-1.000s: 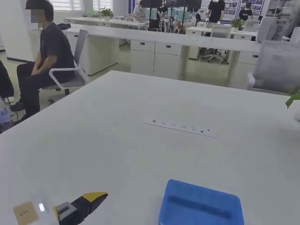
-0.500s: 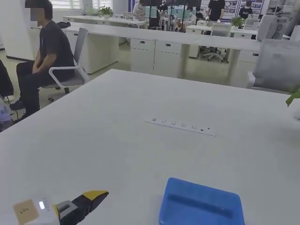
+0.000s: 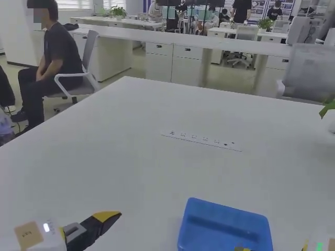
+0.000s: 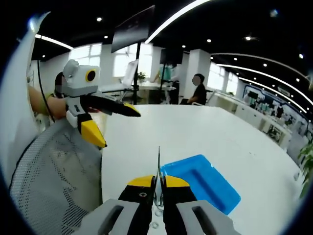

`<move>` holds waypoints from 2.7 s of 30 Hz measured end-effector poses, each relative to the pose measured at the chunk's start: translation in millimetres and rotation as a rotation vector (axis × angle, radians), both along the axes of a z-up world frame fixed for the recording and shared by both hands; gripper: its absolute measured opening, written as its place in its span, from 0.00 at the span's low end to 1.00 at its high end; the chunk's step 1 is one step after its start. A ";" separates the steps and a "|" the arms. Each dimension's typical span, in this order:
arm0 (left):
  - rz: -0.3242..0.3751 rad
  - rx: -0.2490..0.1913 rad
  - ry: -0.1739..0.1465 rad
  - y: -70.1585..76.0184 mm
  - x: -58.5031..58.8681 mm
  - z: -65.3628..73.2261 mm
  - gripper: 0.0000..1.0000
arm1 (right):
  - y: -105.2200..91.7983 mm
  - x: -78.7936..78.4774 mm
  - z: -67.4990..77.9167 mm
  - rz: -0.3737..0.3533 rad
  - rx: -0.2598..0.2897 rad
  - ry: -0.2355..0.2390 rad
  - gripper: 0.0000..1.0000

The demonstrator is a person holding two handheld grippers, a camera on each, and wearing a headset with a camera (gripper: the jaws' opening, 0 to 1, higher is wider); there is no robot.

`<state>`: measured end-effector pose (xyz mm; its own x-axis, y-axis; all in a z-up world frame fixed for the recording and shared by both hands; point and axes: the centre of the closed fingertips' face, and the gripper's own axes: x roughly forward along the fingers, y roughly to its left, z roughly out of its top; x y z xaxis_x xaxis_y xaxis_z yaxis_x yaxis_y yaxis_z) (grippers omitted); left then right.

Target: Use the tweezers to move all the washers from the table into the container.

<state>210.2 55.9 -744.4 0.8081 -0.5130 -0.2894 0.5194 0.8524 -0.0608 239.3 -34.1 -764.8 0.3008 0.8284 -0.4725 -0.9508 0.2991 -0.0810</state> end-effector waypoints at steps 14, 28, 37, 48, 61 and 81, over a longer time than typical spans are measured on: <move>0.004 0.001 -0.001 1.0 0.2 0.0 0.81 | -24.2 72.1 9.8 -0.247 0.191 0.208 0.02; 0.006 0.001 0.002 1.7 0.3 -0.3 0.81 | -36.0 105.9 -25.4 -0.370 0.183 0.334 0.03; 0.005 0.001 0.005 1.5 0.5 -0.8 0.81 | -30.8 111.8 -45.1 -0.344 0.138 0.322 0.03; 0.001 0.005 0.007 1.1 0.3 -1.6 0.80 | -34.2 114.2 -50.9 -0.346 0.132 0.315 0.03; 0.000 0.007 0.011 1.0 0.2 -2.6 0.80 | -34.9 114.4 -41.2 -0.365 0.207 0.317 0.03; 0.001 0.008 0.010 1.2 -0.1 -1.9 0.80 | -22.1 63.6 16.4 -0.271 0.343 0.285 0.03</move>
